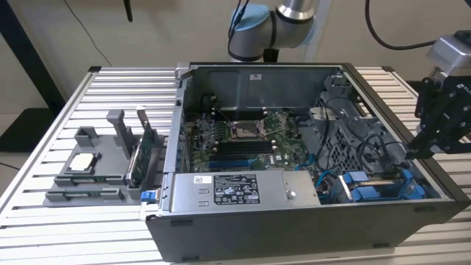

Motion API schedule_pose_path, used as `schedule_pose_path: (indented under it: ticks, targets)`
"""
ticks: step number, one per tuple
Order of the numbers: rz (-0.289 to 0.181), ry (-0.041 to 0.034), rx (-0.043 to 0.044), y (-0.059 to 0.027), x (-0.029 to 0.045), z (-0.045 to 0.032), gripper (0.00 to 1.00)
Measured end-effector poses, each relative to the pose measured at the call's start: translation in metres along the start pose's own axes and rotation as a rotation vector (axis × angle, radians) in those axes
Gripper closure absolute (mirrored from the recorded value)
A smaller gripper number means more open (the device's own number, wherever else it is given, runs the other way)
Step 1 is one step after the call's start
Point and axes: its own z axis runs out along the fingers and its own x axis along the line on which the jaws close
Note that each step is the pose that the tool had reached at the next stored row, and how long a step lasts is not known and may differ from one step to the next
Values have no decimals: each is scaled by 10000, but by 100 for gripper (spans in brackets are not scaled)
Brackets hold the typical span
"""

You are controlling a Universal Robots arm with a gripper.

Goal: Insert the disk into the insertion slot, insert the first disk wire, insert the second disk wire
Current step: 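Insert the second disk wire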

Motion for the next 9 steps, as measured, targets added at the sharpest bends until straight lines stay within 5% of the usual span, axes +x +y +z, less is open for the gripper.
schedule_pose_path:
  ticks: [9]
  targets:
    - [0,2,0,-13,1,13,73]
